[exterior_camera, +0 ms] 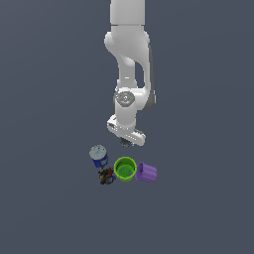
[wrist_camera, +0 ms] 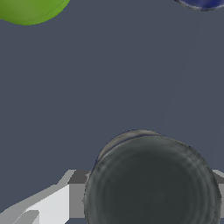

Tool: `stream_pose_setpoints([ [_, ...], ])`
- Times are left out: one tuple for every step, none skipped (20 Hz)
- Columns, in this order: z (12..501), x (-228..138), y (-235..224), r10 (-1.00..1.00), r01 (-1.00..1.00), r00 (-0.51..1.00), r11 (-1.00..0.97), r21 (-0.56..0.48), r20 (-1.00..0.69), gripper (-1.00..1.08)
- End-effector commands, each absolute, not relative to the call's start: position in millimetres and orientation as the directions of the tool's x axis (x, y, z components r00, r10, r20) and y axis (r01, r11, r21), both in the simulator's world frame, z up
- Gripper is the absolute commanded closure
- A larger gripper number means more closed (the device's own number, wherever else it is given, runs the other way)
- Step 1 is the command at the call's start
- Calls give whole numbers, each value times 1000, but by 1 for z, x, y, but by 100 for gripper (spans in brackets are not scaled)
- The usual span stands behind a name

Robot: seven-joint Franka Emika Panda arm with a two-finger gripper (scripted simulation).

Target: Pick up a designated object from a clutter of objects.

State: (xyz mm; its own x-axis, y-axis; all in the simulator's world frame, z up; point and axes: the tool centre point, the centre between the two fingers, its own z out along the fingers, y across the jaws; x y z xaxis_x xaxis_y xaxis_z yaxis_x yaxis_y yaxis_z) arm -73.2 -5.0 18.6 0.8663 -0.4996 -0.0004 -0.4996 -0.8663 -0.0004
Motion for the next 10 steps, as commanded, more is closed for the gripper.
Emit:
stream_pose_setpoints([
  [24, -74, -7, -500, -500, 866, -866, -1, 1, 108],
  [27, -75, -8, -500, -500, 866, -866, -1, 1, 108],
  [30, -75, -9, -500, -500, 866, -866, -1, 1, 108],
  [34, -76, -10, -500, -500, 866, -866, -1, 1, 108],
  [38, -77, -11, -500, -500, 866, -866, -1, 1, 108],
  [43, -78, -13, -500, -500, 866, -866, -1, 1, 108],
  [47, -79, -14, -500, -500, 866, -866, -1, 1, 108],
  [53, -81, -16, -500, -500, 866, -866, -1, 1, 108],
  [58, -82, -18, -500, -500, 866, -866, -1, 1, 108],
  [64, -83, -20, -500, -500, 866, -866, -1, 0, 108],
])
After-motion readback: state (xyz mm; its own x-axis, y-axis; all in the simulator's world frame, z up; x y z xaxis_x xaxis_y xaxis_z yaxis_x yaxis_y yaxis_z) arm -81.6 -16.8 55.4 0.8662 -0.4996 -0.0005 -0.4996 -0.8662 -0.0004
